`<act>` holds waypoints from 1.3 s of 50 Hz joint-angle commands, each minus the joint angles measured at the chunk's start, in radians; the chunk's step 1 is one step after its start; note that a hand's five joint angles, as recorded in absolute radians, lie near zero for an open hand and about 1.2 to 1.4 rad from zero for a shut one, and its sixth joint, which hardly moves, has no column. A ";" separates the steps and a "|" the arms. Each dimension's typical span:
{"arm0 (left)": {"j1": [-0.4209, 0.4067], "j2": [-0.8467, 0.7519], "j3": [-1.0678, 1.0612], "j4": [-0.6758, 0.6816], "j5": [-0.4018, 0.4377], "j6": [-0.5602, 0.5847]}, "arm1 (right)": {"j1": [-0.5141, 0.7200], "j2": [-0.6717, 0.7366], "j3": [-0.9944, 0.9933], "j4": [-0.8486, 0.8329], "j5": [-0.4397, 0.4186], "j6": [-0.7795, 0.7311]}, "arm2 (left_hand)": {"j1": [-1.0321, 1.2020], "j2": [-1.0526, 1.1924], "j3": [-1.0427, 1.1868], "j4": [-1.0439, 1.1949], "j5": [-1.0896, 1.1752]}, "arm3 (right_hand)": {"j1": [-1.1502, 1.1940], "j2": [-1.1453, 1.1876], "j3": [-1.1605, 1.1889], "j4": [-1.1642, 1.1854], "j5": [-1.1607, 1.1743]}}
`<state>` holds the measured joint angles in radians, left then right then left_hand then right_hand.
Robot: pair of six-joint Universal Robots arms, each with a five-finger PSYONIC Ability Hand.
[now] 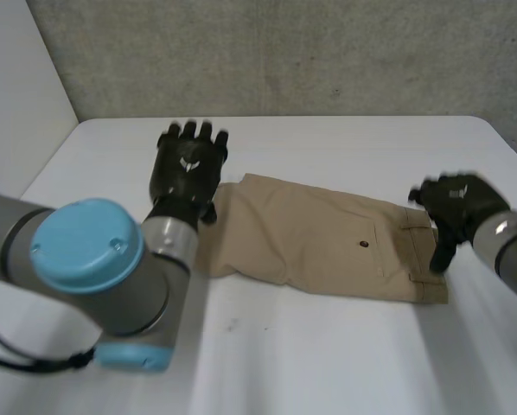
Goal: Fold the shorts.
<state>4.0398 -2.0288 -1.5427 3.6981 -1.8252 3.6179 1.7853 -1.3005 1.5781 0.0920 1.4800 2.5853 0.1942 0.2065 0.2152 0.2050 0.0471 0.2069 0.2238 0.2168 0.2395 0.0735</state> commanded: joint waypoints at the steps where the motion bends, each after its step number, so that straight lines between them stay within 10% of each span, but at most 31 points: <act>1: 0.002 0.068 -0.152 -0.116 0.000 -0.277 | -0.070 0.007 0.221 -0.113 -0.093 0.025 | -0.020 -0.032 -0.041 -0.030 -0.047 | 0.080 0.063 0.070 0.048 0.039; 12: 0.030 0.051 -0.166 -0.112 -0.002 -0.291 | -0.079 0.111 0.309 -0.359 -0.104 0.013 | -0.020 -0.032 -0.041 -0.030 -0.047 | 0.286 0.269 0.276 0.253 0.245; 18: 0.028 0.047 -0.168 -0.113 -0.003 -0.291 | -0.081 0.125 0.293 -0.356 -0.110 0.013 | -0.020 -0.032 -0.041 -0.030 -0.047 | 1.189 1.172 1.179 1.156 1.147; 27: 0.025 0.050 -0.175 -0.113 -0.003 -0.289 | -0.128 0.095 0.273 -0.287 -0.084 -0.131 | -0.020 -0.032 -0.041 -0.030 -0.047 | 1.189 1.172 1.180 1.157 1.148; 39: 0.027 0.059 -0.180 -0.113 -0.026 -0.288 | -0.169 0.037 0.226 -0.385 0.174 -0.634 | -0.020 -0.032 -0.041 -0.030 -0.047 | 1.189 1.172 1.180 1.157 1.148; 47: 0.025 0.062 -0.181 -0.115 -0.040 -0.288 | 0.129 0.038 0.138 -0.468 0.106 -0.677 | -0.020 -0.032 -0.041 -0.030 -0.047 | 1.189 1.172 1.180 1.157 1.148; 55: 0.024 0.062 -0.181 -0.115 -0.042 -0.286 | 0.376 0.131 0.140 -0.457 -0.147 -0.666 | -0.020 -0.032 -0.041 -0.030 -0.047 | 1.189 1.172 1.180 1.157 1.148; 60: 0.024 0.064 -0.180 -0.118 -0.040 -0.286 | 0.399 0.171 0.158 -0.456 -0.170 -0.521 | -0.020 -0.032 -0.041 -0.030 -0.047 | 0.224 0.207 0.214 0.191 0.183; 65: 0.015 0.068 -0.143 -0.112 -0.034 -0.285 | 0.375 0.138 0.131 -0.457 -0.158 -0.181 | -0.020 -0.032 -0.041 -0.030 -0.047 | -0.032 -0.049 -0.042 -0.065 -0.074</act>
<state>4.0618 -1.9651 -1.7197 3.5820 -1.8645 3.3319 2.1904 -1.1338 1.7277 -0.3634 1.3016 2.0847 0.1942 0.2065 0.2152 0.2050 0.0471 0.2701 0.3082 0.3050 0.3046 0.1343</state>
